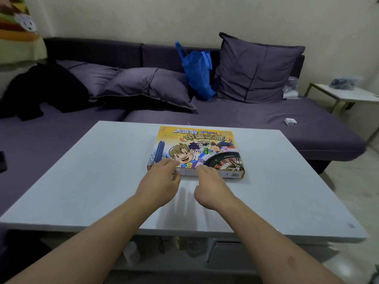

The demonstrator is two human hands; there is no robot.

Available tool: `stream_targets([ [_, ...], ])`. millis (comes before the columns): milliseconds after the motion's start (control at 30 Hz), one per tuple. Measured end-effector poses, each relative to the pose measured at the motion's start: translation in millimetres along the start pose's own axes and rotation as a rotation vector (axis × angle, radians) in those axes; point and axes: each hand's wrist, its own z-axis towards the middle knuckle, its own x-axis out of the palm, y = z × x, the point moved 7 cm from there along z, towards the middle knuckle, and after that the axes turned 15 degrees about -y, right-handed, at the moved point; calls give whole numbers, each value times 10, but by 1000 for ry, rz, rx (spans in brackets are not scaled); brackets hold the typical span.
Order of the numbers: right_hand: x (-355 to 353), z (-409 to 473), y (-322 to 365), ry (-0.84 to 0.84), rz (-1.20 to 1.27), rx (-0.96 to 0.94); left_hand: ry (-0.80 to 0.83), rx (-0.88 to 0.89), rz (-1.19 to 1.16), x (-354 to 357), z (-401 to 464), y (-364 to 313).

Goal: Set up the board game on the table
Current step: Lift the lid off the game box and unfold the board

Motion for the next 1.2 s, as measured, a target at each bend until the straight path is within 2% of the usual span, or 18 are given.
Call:
stream_targets([
  [100,55,177,-137,-64,5,1,1,7,-4,173,145,98],
  [167,43,284,-274,-164,13,40,-38,-9,21,231,281,229],
  [233,-57,341,-505,-316,-26,159,-101,-48,77,257,423,413],
  [300,-153,360,-796,-420,-59,333,-128,-213,74,299,525,679],
  [367,-135,410,-1118,-399,23,541,-66,-426,-10,401,565,900],
  [400,-100,444,-1237,-355,94,638,-41,-479,-63,452,573,952],
  [500,-40,537,-1402,-297,251,782,-69,-512,-210,486,562,986],
  [700,-9,574,-1386,-388,491,802,-152,-515,-379,381,564,950],
  [1033,-168,582,-1292,-470,585,724,-203,-482,-450,192,534,885],
  [1200,-389,560,-1189,-561,647,624,-250,-423,-499,41,569,788],
])
